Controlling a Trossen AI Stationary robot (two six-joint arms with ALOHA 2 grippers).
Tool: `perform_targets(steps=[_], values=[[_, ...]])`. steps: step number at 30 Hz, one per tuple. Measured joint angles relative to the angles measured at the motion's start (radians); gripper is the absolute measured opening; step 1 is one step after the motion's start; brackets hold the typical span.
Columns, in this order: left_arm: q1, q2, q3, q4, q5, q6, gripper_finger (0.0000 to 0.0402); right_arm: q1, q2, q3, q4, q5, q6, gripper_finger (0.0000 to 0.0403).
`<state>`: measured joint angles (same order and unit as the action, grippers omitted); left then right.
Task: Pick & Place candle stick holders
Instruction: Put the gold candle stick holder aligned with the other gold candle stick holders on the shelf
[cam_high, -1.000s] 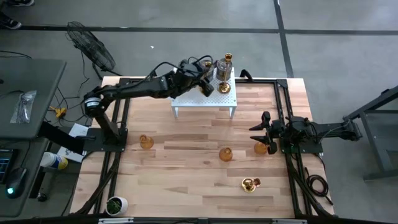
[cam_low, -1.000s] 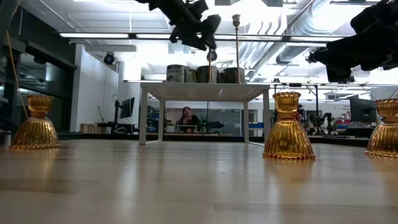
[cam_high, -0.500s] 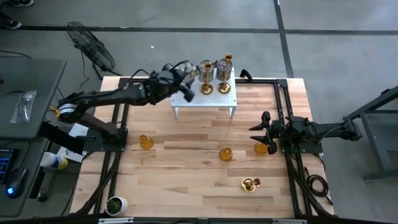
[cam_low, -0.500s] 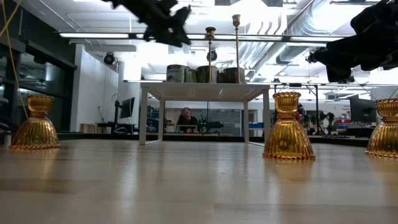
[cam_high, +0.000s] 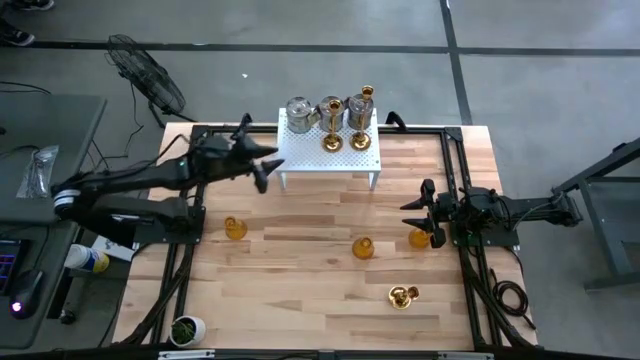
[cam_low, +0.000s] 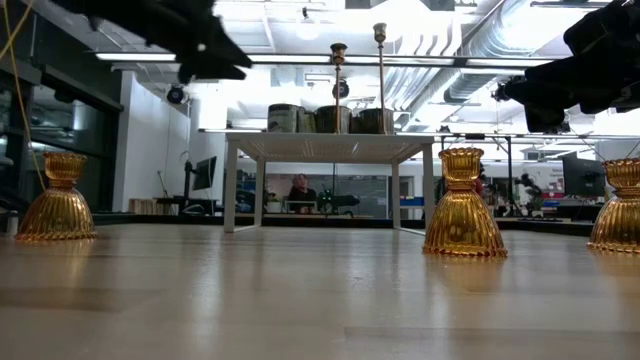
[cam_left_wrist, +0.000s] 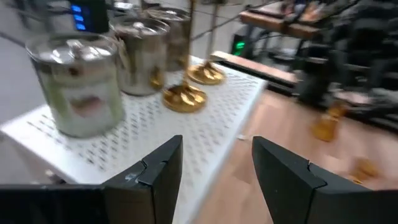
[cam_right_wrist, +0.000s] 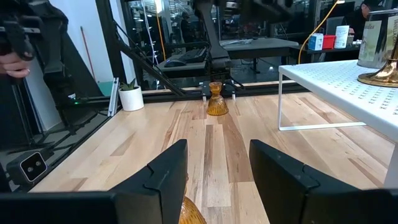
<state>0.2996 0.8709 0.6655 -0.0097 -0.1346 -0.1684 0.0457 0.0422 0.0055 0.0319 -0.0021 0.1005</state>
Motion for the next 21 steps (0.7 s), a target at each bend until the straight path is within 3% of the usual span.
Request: perform_targets(steps=[12,21], values=[[-0.097,-0.334,-0.249,0.046,0.091,-0.071,0.0187,0.000,0.000,0.000,0.000,0.000,0.000,0.0165],[-0.178,-0.360,-0.258,0.047,0.099,-0.009,0.0187,0.000,0.000,0.000,0.000,0.000,0.000,0.0165]])
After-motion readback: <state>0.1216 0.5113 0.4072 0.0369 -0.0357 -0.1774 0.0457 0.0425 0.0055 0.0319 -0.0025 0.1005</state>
